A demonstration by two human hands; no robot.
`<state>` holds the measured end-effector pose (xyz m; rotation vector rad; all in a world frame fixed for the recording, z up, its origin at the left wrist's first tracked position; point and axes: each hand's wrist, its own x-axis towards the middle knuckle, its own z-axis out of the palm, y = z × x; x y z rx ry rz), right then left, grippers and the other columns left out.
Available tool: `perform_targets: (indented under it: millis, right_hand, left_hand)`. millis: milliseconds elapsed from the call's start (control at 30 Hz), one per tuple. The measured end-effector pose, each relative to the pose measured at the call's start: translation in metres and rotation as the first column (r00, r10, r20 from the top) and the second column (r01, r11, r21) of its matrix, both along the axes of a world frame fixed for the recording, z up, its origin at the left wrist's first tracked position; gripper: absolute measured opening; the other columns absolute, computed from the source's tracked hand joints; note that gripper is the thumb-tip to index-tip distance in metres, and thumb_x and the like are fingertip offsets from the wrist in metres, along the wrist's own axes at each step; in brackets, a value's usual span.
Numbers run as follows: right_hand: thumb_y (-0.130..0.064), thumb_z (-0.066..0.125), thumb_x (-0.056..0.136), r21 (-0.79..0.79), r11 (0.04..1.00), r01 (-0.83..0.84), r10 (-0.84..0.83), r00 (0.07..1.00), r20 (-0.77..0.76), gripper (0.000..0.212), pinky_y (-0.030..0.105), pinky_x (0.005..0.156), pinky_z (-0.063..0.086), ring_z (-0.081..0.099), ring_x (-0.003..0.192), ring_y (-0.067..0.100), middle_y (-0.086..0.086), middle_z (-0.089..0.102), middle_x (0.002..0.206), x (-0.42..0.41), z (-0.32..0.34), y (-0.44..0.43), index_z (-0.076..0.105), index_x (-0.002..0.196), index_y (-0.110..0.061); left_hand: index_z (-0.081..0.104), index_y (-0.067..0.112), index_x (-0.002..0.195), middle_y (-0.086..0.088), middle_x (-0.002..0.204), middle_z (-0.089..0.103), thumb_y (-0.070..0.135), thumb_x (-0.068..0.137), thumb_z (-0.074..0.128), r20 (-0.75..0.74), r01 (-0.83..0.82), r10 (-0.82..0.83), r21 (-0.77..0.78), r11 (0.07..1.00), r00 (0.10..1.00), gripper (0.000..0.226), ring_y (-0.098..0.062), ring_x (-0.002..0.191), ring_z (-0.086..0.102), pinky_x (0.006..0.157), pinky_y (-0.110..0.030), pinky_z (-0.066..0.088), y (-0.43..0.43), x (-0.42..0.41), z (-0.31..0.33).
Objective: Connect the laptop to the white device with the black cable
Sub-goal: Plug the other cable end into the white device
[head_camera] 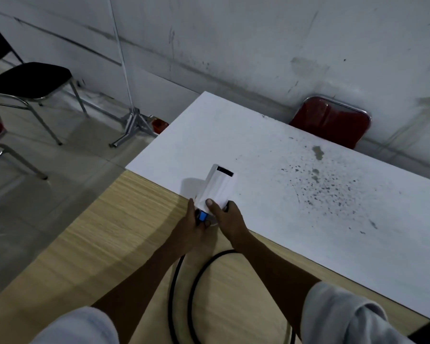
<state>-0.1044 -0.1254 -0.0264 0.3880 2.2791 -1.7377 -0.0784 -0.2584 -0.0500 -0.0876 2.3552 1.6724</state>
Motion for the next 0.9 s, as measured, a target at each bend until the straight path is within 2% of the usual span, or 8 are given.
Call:
perform_targets:
  millis: [300, 367, 467, 533, 600, 667, 800, 900]
  right_hand:
    - [-0.047, 0.069, 0.085, -0.047, 0.999, 0.013, -0.013, 1.000, -0.007, 0.057, 0.020, 0.075, 0.051, 0.062, 0.104, 0.016, 0.002, 0.063, 0.118, -0.003, -0.002, -0.001, 0.054, 0.126, -0.011]
    - [-0.045, 0.069, 0.087, -0.080, 0.997, -0.013, 0.012, 1.000, -0.021, 0.051, 0.012, 0.072, 0.051, 0.063, 0.102, 0.014, 0.000, 0.065, 0.115, 0.001, -0.002, 0.002, 0.056, 0.123, -0.011]
    - [-0.046, 0.066, 0.088, -0.021, 0.999, -0.034, 0.033, 0.998, -0.052, 0.035, 0.009, 0.060, 0.045, 0.055, 0.078, 0.004, -0.005, 0.058, 0.085, 0.016, -0.006, 0.012, 0.057, 0.099, -0.014]
    - [-0.041, 0.063, 0.092, 0.156, 0.987, -0.040, 0.051, 0.996, -0.070, 0.031, 0.018, 0.071, 0.045, 0.054, 0.086, 0.008, 0.004, 0.061, 0.093, 0.030, -0.013, 0.027, 0.060, 0.108, -0.014]
    - [-0.026, 0.057, 0.097, 0.364, 0.928, -0.078, 0.120, 0.988, -0.094, 0.031, 0.024, 0.087, 0.044, 0.058, 0.107, 0.015, 0.004, 0.065, 0.118, 0.047, -0.020, 0.046, 0.059, 0.125, -0.013]
    - [-0.020, 0.054, 0.097, 0.535, 0.838, -0.108, 0.201, 0.972, -0.119, 0.030, 0.028, 0.091, 0.044, 0.057, 0.113, 0.024, 0.007, 0.065, 0.121, 0.071, -0.022, 0.069, 0.060, 0.126, -0.013]
    - [-0.027, 0.059, 0.087, 0.852, 0.501, -0.154, 0.336, 0.942, -0.028, 0.036, 0.039, 0.078, 0.049, 0.057, 0.102, 0.032, 0.010, 0.060, 0.111, 0.129, -0.028, 0.113, 0.060, 0.121, -0.015]
    - [-0.021, 0.051, 0.091, 0.878, 0.442, -0.183, 0.246, 0.966, 0.078, 0.035, 0.040, 0.074, 0.051, 0.054, 0.104, 0.032, 0.010, 0.054, 0.115, 0.160, -0.028, 0.132, 0.053, 0.125, -0.015]
  left_hand:
    - [0.020, 0.018, 0.150, -0.015, 0.142, 0.050, 0.004, 0.093, 0.058, 0.061, -0.047, 0.039, 0.139, 0.989, 0.997, 0.070, -0.026, 0.129, 0.051, 0.109, -0.054, 0.043, -0.004, -0.007, -0.002]
    - [0.018, 0.018, 0.150, -0.016, 0.145, 0.047, 0.010, 0.092, 0.062, 0.102, -0.061, 0.047, 0.145, 0.988, 0.994, 0.073, -0.025, 0.132, 0.048, 0.109, -0.050, 0.043, -0.005, -0.005, 0.000]
    - [0.019, 0.021, 0.148, -0.011, 0.143, 0.050, 0.016, 0.092, 0.063, 0.063, -0.050, 0.047, 0.047, 0.998, 0.997, 0.072, -0.004, 0.116, 0.052, 0.088, -0.013, 0.050, -0.005, 0.008, 0.003]
    - [0.025, 0.018, 0.146, -0.010, 0.138, 0.054, 0.015, 0.092, 0.063, -0.087, -0.111, 0.100, -0.123, 0.986, 0.991, 0.066, -0.001, 0.108, 0.054, 0.083, -0.008, 0.048, 0.000, 0.026, 0.006]
    - [0.039, 0.014, 0.141, -0.012, 0.134, 0.056, 0.013, 0.088, 0.063, -0.320, -0.233, 0.097, -0.420, 0.877, 0.942, 0.058, -0.021, 0.116, 0.056, 0.093, -0.033, 0.052, 0.005, 0.047, 0.007]
    - [0.053, 0.018, 0.127, -0.007, 0.122, 0.059, 0.015, 0.084, 0.061, -0.426, -0.232, -0.052, -0.587, 0.776, 0.903, 0.044, -0.026, 0.110, 0.057, 0.087, -0.040, 0.051, 0.014, 0.071, 0.005]
    - [0.059, 0.030, 0.114, -0.001, 0.111, 0.058, 0.032, 0.085, 0.058, -0.188, 0.111, -0.371, -0.751, 0.651, 0.909, 0.029, -0.022, 0.102, 0.057, 0.087, -0.039, 0.050, 0.036, 0.121, -0.007]
    - [0.065, 0.030, 0.112, -0.001, 0.110, 0.064, 0.012, 0.078, 0.065, -0.122, 0.112, -0.330, -0.785, 0.609, 0.936, 0.038, -0.025, 0.099, 0.062, 0.084, -0.041, 0.054, 0.038, 0.135, -0.011]
